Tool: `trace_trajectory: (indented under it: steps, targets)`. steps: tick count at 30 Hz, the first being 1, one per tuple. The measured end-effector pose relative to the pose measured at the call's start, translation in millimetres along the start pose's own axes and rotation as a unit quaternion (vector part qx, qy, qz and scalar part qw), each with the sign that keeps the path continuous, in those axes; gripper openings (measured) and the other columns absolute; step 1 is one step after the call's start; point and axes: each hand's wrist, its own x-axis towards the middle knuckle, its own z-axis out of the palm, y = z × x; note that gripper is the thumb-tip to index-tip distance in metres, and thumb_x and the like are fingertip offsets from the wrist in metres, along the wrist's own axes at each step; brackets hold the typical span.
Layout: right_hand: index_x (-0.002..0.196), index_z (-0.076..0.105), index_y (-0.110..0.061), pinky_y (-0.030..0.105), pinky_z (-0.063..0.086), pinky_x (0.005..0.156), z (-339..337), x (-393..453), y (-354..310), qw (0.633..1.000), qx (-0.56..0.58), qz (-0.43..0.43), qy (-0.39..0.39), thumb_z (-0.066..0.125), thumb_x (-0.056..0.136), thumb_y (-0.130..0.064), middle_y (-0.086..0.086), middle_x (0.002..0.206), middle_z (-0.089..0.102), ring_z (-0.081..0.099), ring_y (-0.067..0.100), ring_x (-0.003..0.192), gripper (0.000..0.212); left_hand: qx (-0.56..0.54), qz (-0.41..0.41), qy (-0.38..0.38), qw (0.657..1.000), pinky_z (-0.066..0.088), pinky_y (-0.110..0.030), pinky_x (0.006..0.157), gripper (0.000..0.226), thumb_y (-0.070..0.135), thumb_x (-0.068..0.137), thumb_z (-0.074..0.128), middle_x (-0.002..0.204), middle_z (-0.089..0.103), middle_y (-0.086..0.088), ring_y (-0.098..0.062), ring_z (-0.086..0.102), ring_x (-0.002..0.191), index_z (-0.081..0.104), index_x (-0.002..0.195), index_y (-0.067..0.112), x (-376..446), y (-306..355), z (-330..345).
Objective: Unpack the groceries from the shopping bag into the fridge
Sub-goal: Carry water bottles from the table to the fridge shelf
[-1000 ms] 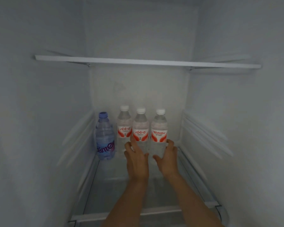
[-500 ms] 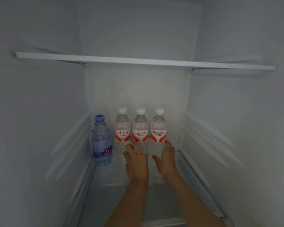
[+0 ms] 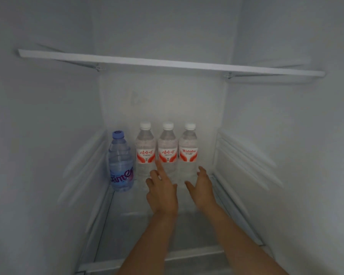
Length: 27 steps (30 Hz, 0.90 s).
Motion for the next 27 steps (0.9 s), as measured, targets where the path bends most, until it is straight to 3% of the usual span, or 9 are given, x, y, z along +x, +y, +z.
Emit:
trace_trajectory:
  steps: [4, 8, 12, 19, 23, 27]
  targets:
    - [0.143, 0.031, -0.002, 0.026, 0.033, 0.103, -11.5, -29.7, -11.6, 1.000, -0.001, -0.001, 0.019, 0.051, 0.096, -0.019, 0.017, 0.139, 0.046, 0.046, 0.026, 0.127, 0.053, 0.016, 0.029, -0.042, 0.999, 0.052, -0.038, 0.080, 0.080, 0.037, 0.091, 0.061, 0.140, 0.040, -0.006, -0.024, 0.044, 0.123, 0.012, 0.152, 0.019, -19.0, -7.9, -28.7]
    - [0.135, 0.043, -0.003, 0.023, 0.036, 0.096, -26.6, -78.9, -26.6, 0.998, -0.005, -0.040, 0.037, 0.051, 0.096, -0.015, 0.015, 0.131, 0.052, 0.050, 0.024, 0.120, 0.042, -0.057, 0.070, -0.047, 0.995, 0.052, -0.040, 0.082, 0.052, 0.027, 0.091, 0.061, 0.129, 0.057, -0.002, -0.022, 0.053, 0.118, 0.041, 0.139, 0.019, -51.7, -21.4, -62.4]
    - [0.129, 0.049, -0.005, 0.026, 0.038, 0.095, -42.9, -144.9, -36.8, 0.996, -0.019, -0.072, 0.051, 0.054, 0.094, -0.017, 0.012, 0.126, 0.057, 0.053, 0.025, 0.116, 0.037, -0.142, 0.113, -0.038, 0.983, 0.053, -0.038, 0.082, 0.034, 0.020, 0.091, 0.060, 0.116, 0.066, -0.001, -0.023, 0.062, 0.107, 0.055, 0.124, 0.017, -103.9, -37.6, -99.9]
    - [0.127, 0.051, 0.004, 0.035, 0.043, 0.096, -77.8, -305.8, -28.3, 0.990, -0.059, -0.099, 0.077, 0.058, 0.091, -0.013, 0.019, 0.120, 0.062, 0.059, 0.033, 0.113, 0.041, -0.221, 0.150, -0.067, 0.961, 0.055, -0.042, 0.070, 0.020, 0.028, 0.091, 0.054, 0.095, 0.071, -0.002, -0.029, 0.067, 0.087, 0.060, 0.110, 0.024, -240.8, -71.0, -153.4]
    - [0.132, 0.046, -0.009, 0.016, 0.034, 0.094, -108.2, -408.0, -7.6, 0.995, -0.045, -0.053, 0.077, 0.054, 0.095, -0.022, 0.004, 0.125, 0.058, 0.053, 0.016, 0.117, 0.040, -0.247, 0.171, -0.134, 0.944, 0.056, -0.039, 0.072, 0.018, 0.024, 0.092, 0.053, 0.095, 0.069, 0.004, -0.018, 0.065, 0.086, 0.060, 0.108, 0.024, -325.6, -84.2, -164.6]
    - [0.131, 0.047, -0.016, 0.012, 0.035, 0.095, -136.8, -495.5, 14.4, 0.997, -0.043, -0.003, 0.063, 0.052, 0.096, -0.027, -0.004, 0.121, 0.058, 0.052, 0.006, 0.116, 0.037, -0.244, 0.183, -0.193, 0.933, 0.056, -0.035, 0.074, 0.019, 0.025, 0.093, 0.056, 0.094, 0.068, 0.007, -0.010, 0.064, 0.083, 0.061, 0.111, 0.027, -398.7, -91.6, -174.1]
